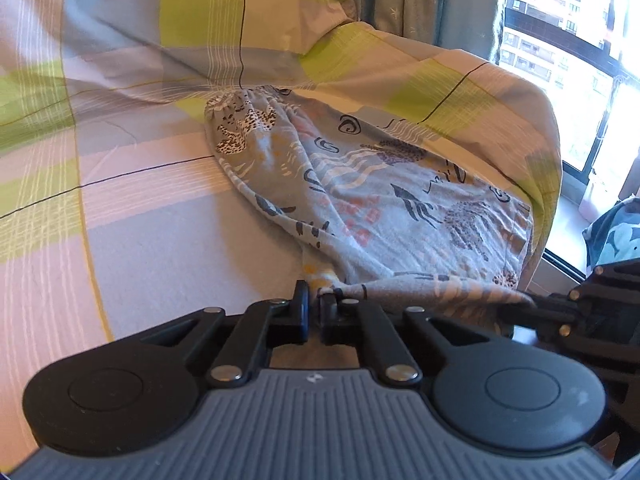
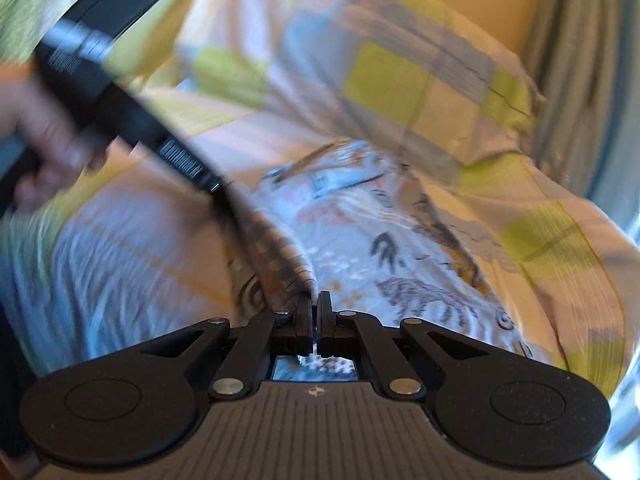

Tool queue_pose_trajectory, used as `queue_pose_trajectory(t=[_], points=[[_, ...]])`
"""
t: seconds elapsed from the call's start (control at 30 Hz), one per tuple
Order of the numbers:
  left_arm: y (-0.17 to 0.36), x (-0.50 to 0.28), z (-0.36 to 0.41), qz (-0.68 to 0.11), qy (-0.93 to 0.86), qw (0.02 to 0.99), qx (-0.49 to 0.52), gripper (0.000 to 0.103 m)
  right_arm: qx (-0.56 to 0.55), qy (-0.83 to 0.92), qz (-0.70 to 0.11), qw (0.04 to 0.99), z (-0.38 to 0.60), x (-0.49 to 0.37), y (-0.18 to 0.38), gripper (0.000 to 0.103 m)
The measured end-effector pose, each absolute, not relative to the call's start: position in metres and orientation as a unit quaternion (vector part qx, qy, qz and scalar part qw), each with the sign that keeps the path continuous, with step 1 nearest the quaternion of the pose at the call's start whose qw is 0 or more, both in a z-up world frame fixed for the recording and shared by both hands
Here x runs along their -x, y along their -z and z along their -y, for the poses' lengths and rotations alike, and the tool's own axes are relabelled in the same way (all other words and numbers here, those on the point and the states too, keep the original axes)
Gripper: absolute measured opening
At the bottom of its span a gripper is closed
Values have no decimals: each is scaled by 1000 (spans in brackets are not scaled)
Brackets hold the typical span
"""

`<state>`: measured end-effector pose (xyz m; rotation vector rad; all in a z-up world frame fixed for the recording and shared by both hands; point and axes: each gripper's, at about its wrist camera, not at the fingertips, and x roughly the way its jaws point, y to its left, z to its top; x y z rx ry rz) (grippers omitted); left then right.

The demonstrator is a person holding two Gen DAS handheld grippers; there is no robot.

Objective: Fold clothes

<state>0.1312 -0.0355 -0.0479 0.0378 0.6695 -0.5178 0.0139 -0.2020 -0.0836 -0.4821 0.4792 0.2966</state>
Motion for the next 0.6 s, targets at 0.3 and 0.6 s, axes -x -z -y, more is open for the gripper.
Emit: queue_pose_trajectory(t=[0.3,0.6], points=[[49,-133,36,-323,252,912,-8,3,300,-191,-232,905,181,-2,101,7],[50,-133,36,-320,252,913,-11,4,299,-190,-235,905,179,-2,102,33]])
